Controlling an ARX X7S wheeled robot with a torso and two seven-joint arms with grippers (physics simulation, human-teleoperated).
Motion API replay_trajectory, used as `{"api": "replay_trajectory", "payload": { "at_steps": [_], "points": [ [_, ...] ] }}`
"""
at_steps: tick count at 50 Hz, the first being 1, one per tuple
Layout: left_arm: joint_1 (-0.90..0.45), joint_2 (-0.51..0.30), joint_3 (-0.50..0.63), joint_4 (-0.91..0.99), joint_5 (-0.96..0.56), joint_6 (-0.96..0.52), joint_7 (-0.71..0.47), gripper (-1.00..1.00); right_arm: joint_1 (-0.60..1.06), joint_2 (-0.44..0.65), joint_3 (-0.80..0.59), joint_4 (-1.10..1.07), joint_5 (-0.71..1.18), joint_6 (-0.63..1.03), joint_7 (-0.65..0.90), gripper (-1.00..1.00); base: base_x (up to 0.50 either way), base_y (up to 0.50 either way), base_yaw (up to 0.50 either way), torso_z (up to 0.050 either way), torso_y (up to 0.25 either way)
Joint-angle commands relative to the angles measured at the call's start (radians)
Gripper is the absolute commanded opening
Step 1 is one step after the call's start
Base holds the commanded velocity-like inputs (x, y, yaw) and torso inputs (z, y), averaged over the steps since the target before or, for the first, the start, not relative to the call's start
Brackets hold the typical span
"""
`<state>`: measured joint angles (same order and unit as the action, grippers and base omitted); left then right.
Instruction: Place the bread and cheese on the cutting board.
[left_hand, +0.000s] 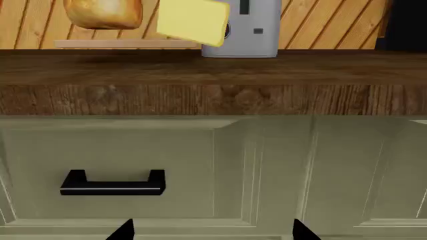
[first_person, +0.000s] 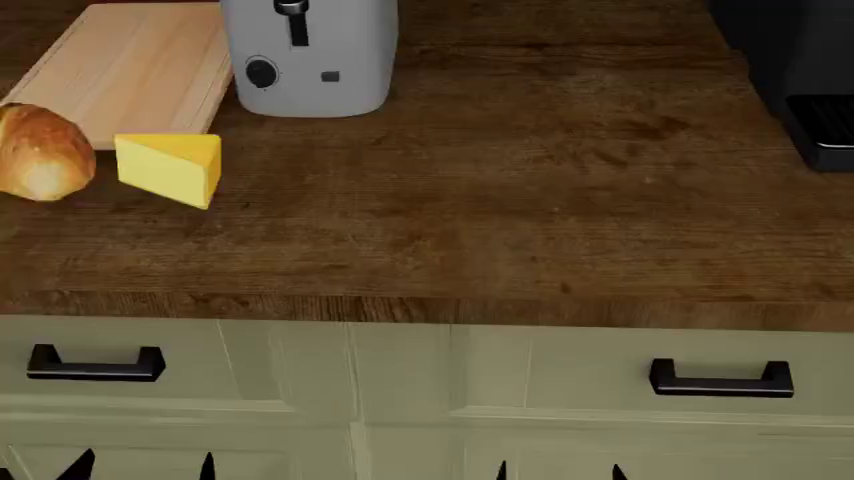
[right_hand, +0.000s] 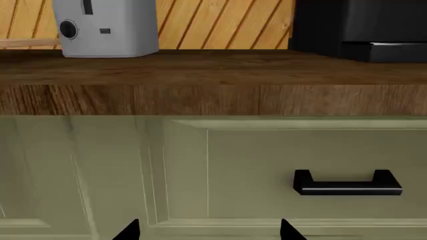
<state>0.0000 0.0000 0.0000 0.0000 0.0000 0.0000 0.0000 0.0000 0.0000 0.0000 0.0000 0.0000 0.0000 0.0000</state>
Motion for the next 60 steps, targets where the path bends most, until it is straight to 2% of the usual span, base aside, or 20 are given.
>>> {"api": "replay_trajectory", "payload": {
  "at_steps": [1, 12, 15, 16, 17, 18, 19, 20, 22, 29, 31, 32, 35, 37, 40, 43, 48, 50, 56, 60],
  "points": [
    [-0.001, -0.017, 0.019, -0.003, -0.017, 0.002, -0.019, 1.00, 0.000, 0.013, -0.017, 0.002, 0.013, -0.001, 0.017, 1.00, 0.00, 0.00, 0.00, 0.000, 0.000],
    [0.011, -0.051, 0.058, 0.016, -0.067, 0.026, -0.032, 1.00, 0.000, 0.046, -0.055, 0.001, 0.056, -0.008, 0.044, 1.00, 0.00, 0.00, 0.00, 0.000, 0.000],
    [0.031, -0.062, 0.063, 0.039, -0.096, 0.072, -0.011, 1.00, -0.005, 0.050, -0.046, -0.017, 0.078, -0.012, 0.055, 1.00, 0.00, 0.00, 0.00, 0.017, 0.000],
    [-0.038, -0.022, 0.129, -0.469, 0.177, 0.270, -0.265, 1.00, -0.063, 0.000, 0.026, 0.815, 0.093, -0.900, 0.203, 1.00, 0.00, 0.00, 0.00, 0.000, 0.000],
    [0.001, -0.068, 0.094, -0.319, 0.027, 0.120, -0.116, 1.00, 0.023, 0.116, -0.124, 0.665, 0.136, -0.750, 0.130, 1.00, 0.00, 0.00, 0.00, 0.000, 0.000],
    [0.003, -0.070, 0.086, -0.169, -0.050, -0.009, -0.112, 1.00, 0.003, 0.008, -0.002, 0.515, 0.047, -0.600, 0.000, 1.00, 0.00, 0.00, 0.00, 0.000, 0.000],
    [0.001, -0.069, 0.082, -0.019, -0.056, -0.005, -0.116, 1.00, 0.004, 0.015, -0.008, 0.365, 0.058, -0.450, 0.004, 1.00, 0.00, 0.00, 0.00, -0.019, 0.000],
    [0.000, -0.066, 0.075, 0.043, -0.065, -0.010, -0.124, 1.00, 0.006, 0.018, -0.012, 0.215, 0.068, -0.300, 0.009, 1.00, 0.00, 0.00, 0.00, -0.009, 0.000],
    [0.001, -0.068, 0.078, 0.049, -0.065, -0.007, -0.131, 1.00, 0.009, 0.026, -0.023, 0.000, 0.079, 0.000, 0.012, 1.00, 0.00, 0.00, 0.00, -0.011, 0.000],
    [0.008, -0.075, 0.087, 0.060, -0.079, 0.031, -0.137, 1.00, 0.002, 0.044, -0.032, -0.018, 0.138, 0.027, 0.009, 1.00, 0.00, 0.00, 0.00, -0.012, 0.000],
    [0.017, -0.086, 0.083, 0.093, -0.152, 0.035, -0.088, 1.00, 0.003, 0.054, -0.041, -0.091, 0.163, 0.087, 0.005, 1.00, 0.00, 0.00, 0.00, -0.012, 0.000],
    [0.025, -0.084, 0.079, 0.092, -0.136, 0.101, -0.096, 1.00, 0.003, 0.067, -0.053, -0.160, 0.161, 0.127, 0.005, 1.00, 0.00, 0.00, 0.00, 0.026, 0.000],
    [0.024, -0.103, 0.072, 0.243, -0.187, -0.021, -0.105, 1.00, 0.030, 0.097, -0.075, -0.348, 0.177, 0.292, 0.014, 1.00, 0.00, 0.00, 0.00, 0.050, 0.000],
    [-0.009, -0.125, 0.053, 0.423, -0.230, -0.142, -0.135, 1.00, 0.099, 0.117, -0.078, -0.479, 0.186, 0.439, 0.037, 1.00, 0.00, 0.00, 0.00, 0.050, 0.000],
    [-0.078, -0.152, 0.037, 0.590, -0.260, -0.308, -0.184, 1.00, 0.180, 0.128, -0.077, -0.560, 0.199, 0.570, 0.060, 1.00, 0.00, 0.00, 0.00, 0.050, 0.000],
    [-0.154, -0.175, 0.025, 0.669, -0.285, -0.417, -0.211, 1.00, 0.227, 0.138, -0.055, -0.628, 0.234, 0.660, 0.068, 1.00, 0.00, 0.00, 0.00, 0.050, 0.000],
    [-0.146, -0.182, 0.023, 0.686, -0.282, -0.404, -0.216, 1.00, 0.204, 0.145, -0.036, -0.648, 0.251, 0.646, 0.066, 1.00, 0.00, 0.00, 0.00, 0.050, 0.000],
    [-0.146, -0.204, 0.073, 0.655, -0.196, -0.390, -0.230, 1.00, 0.173, 0.127, 0.008, -0.645, 0.300, 0.591, 0.044, 1.00, 0.00, 0.00, 0.00, 0.050, 0.000],
    [-0.135, -0.211, 0.102, 0.651, -0.188, -0.369, -0.229, 1.00, 0.166, 0.148, -0.049, -0.643, 0.249, 0.571, 0.055, 1.00, 0.07, 0.25, 0.00, 0.050, 0.000],
    [-0.140, -0.221, 0.100, 0.691, -0.207, -0.416, -0.235, 1.00, 0.176, 0.159, -0.098, -0.651, 0.215, 0.584, 0.065, 1.00, 0.14, 0.50, 0.00, 0.044, 0.000]
  ]
}}
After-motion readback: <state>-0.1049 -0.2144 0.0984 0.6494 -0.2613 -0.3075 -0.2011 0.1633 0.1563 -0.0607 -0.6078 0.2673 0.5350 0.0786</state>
